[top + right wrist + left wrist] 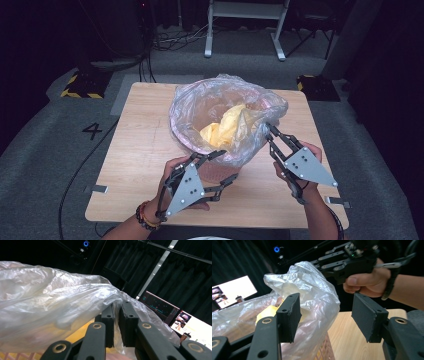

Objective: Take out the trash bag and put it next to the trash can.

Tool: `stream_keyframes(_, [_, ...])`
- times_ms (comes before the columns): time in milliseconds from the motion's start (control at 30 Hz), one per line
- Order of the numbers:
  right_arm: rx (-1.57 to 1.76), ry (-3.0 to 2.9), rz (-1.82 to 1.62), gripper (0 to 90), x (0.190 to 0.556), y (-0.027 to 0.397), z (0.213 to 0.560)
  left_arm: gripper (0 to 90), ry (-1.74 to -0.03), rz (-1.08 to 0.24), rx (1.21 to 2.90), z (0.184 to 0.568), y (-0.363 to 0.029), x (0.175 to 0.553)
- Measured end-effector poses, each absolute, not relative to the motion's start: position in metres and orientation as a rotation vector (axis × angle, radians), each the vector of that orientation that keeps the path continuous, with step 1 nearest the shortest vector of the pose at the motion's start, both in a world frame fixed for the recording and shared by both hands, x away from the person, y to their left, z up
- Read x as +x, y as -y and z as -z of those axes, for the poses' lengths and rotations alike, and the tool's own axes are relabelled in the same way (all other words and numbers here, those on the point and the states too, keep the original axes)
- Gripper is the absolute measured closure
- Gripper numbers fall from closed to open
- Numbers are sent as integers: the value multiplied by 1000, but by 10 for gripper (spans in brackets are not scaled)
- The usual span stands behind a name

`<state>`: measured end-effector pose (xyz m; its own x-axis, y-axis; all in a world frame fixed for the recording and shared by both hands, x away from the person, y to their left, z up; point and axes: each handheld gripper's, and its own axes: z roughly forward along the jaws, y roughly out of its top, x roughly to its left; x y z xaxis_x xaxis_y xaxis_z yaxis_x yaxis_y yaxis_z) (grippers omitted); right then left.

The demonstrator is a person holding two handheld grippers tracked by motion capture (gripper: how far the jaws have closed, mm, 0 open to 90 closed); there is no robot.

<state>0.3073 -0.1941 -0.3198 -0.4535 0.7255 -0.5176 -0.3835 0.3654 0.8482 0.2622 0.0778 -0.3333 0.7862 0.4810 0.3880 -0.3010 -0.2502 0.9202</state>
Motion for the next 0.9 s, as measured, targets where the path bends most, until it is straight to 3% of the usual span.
stream_keyframes(33, [315,-1576,-1324,832,307,194,320,420,-149,-745,1667,333,-77,262])
stream_keyframes(67, [308,-1576,-1321,833,306,194,320,531,-157,-782,1666,333,-76,263])
stream_keyframes(167, [303,-1576,-1322,833,305,194,320,578,-168,-827,1655,332,-77,262])
stream_keyframes(267, [301,-1570,-1328,828,305,196,320,768,-148,-798,1682,329,-82,267])
stream_keyframes(433, [301,-1566,-1321,792,305,198,321,893,-120,-789,1700,328,-88,271])
stream_keyframes(567, [310,-1555,-1317,772,307,202,322,900,-113,-786,1701,325,-94,273])
stream_keyframes(700, [345,-1507,-1281,630,310,208,324,900,-135,-808,1663,318,-106,272])
stream_keyframes(900, [415,-1466,-1227,527,317,218,330,900,-179,-831,1665,315,-128,275])
